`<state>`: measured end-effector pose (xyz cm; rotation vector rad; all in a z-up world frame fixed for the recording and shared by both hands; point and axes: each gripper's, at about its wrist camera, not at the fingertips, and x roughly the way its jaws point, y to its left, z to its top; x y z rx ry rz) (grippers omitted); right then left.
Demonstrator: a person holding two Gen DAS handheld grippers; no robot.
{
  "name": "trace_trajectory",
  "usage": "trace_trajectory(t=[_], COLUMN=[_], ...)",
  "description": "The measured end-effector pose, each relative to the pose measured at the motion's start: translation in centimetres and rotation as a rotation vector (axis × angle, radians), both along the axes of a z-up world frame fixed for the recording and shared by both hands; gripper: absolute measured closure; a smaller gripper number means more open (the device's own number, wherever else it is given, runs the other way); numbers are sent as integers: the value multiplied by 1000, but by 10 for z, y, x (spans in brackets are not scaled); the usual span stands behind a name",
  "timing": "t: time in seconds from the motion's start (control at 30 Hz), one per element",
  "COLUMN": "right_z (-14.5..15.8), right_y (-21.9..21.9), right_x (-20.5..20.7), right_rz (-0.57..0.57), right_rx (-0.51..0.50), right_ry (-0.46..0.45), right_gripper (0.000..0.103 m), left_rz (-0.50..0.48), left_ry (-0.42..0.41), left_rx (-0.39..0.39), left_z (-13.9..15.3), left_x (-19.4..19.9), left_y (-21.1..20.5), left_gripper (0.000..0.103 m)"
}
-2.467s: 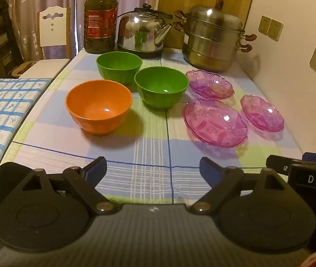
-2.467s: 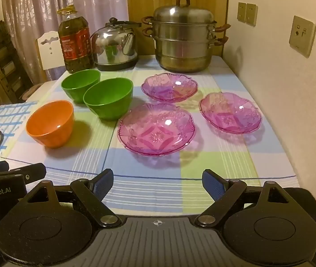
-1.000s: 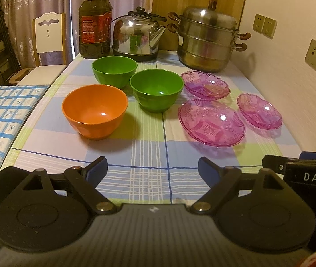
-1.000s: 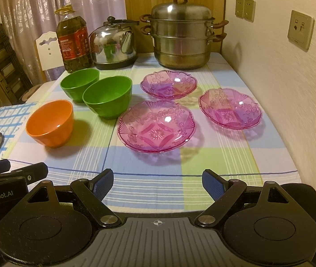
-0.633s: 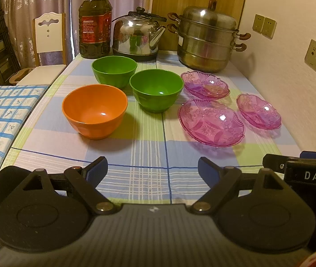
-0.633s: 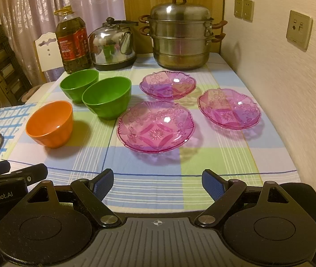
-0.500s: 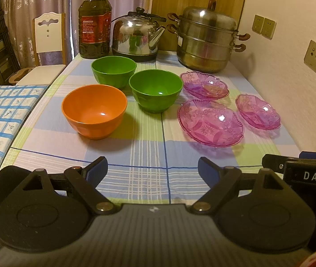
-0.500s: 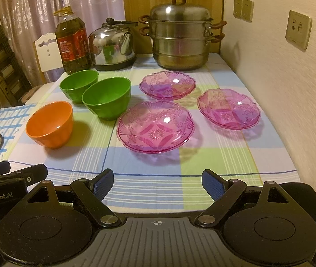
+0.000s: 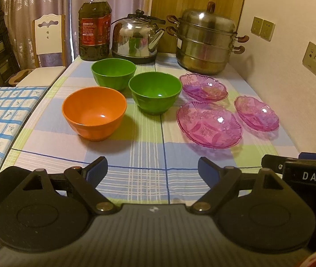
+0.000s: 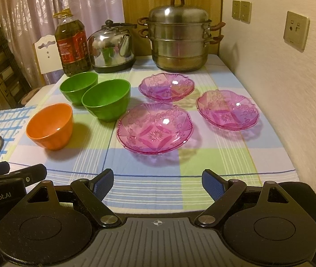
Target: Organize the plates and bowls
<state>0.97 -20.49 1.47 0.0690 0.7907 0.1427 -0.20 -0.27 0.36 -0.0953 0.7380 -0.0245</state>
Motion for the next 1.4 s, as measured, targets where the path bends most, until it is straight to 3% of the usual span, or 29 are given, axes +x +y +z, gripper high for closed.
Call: trace_trajectory(t=[0.6,0.83,1.23,1.33,1.4], right_z=[0,-2,-18,-30,-40], right_y=[-2,-12,-50,-54,-57], right_x=[-1,8,71,99,118], right_rz=[-6,-38,-108,-85,-83], right_rx=[8,25,65,78,78], right_ry=[0,0,-4,23,34], right_gripper=[16,16,17,35,38], left_rz=[0,-12,-37,-62,-65], left_ry=[-2,3,8,19,32], left_rx=[0,-49,-100,-82,-84], left_z=[1,3,-12,-27,-40], left_x=[-1,10,102,130,147], left_y=[-2,-6,-15,-19,-20], left_gripper=[17,17,17,23,25])
